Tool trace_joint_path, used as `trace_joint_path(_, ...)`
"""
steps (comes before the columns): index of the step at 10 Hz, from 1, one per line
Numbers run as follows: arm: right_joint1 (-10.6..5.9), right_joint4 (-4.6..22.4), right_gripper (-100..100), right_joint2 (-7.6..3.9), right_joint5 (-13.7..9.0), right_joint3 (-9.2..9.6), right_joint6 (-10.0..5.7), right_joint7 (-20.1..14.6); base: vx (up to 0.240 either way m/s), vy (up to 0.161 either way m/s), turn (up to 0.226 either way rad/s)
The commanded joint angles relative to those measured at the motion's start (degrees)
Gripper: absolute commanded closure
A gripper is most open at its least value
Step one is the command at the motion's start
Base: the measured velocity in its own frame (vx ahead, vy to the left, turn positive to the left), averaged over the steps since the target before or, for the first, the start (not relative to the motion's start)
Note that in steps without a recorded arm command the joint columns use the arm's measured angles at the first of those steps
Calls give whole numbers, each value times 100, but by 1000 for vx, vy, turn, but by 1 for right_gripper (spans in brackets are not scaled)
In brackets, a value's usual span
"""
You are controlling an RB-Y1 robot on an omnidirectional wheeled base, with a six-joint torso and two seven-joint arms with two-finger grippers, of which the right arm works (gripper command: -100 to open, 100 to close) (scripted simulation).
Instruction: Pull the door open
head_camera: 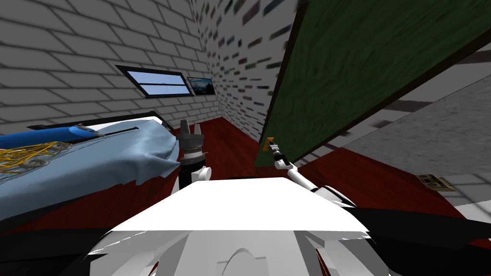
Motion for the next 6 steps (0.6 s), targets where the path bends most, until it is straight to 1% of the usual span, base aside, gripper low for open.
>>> trace_joint_path(1,47,-59,100,-99,10,118,-65,-97,-183,-99,117)
trace_joint_path(2,58,-77,100,-135,13,154,-88,-130,-154,-71,81)
trace_joint_path(4,100,-148,100,-286,23,302,-184,-265,-194,-74,105)
trace_joint_path(5,111,-166,100,-323,26,338,-208,-297,-174,-100,84)
trace_joint_path(6,130,-199,100,-393,30,407,-252,-360,-167,-92,82)
